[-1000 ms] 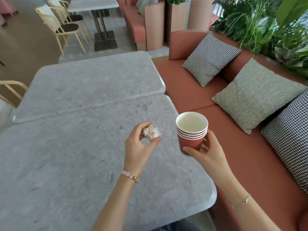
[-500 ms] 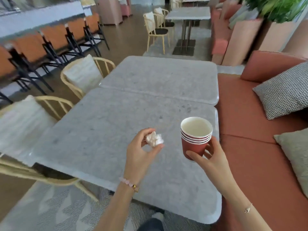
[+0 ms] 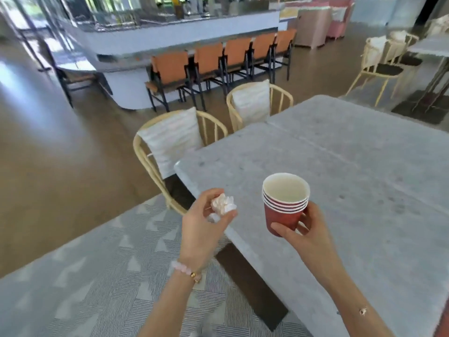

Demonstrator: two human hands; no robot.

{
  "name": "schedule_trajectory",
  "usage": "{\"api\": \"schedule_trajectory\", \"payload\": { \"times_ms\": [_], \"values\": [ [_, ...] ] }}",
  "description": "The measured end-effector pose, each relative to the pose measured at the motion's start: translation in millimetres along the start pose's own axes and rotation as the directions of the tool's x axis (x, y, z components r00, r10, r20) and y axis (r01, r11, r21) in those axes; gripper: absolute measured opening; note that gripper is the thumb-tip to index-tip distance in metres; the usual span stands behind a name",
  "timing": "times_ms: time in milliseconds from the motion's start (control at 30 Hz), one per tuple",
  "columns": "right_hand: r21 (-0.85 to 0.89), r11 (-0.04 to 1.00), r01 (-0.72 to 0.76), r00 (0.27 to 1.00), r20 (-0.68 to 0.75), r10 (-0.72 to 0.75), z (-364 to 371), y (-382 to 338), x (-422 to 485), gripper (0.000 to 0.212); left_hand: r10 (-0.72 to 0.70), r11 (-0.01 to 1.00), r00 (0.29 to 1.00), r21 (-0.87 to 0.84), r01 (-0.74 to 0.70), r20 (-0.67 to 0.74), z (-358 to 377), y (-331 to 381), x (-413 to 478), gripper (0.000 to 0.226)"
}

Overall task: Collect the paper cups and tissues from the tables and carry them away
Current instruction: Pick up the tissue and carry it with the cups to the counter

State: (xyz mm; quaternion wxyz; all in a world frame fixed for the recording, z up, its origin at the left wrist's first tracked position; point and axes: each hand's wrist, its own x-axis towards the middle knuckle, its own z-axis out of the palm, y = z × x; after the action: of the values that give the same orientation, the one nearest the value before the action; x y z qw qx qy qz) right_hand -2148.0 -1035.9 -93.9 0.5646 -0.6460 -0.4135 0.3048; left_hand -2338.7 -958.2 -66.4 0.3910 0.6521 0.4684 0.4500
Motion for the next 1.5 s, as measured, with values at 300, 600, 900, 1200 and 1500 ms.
{"api": "schedule_trajectory", "payload": {
  "times_ms": [300, 600, 900, 1200, 1500],
  "values": [
    [0.053, 0.996, 0.071, 0.937, 0.338, -0.085, 154, -41, 39, 0.062, -0.062, 0.998, 0.958, 0.012, 0.068, -0.281, -137, -36, 26, 0.040],
    [0.154, 0.987, 0.043, 0.830, 0.544, -0.121, 315, -69, 47, 0.069, -0.064, 0.990, 0.889, 0.083, 0.113, -0.453, -278, -79, 42, 0.038],
    [0.210, 0.975, 0.069, 0.726, 0.659, -0.194, 431, -96, 66, 0.059, -0.090, 0.983, 0.820, 0.082, 0.164, -0.565, -366, -108, 62, 0.039],
    [0.251, 0.965, 0.080, 0.684, 0.690, -0.236, 552, -105, 144, 0.064, -0.088, 0.974, 0.760, 0.105, 0.202, -0.644, -426, -156, 156, 0.038],
    [0.318, 0.948, 0.032, 0.686, 0.683, -0.252, 681, -126, 272, 0.056, -0.104, 0.966, 0.768, 0.119, 0.229, -0.632, -498, -201, 324, 0.036]
  ]
}}
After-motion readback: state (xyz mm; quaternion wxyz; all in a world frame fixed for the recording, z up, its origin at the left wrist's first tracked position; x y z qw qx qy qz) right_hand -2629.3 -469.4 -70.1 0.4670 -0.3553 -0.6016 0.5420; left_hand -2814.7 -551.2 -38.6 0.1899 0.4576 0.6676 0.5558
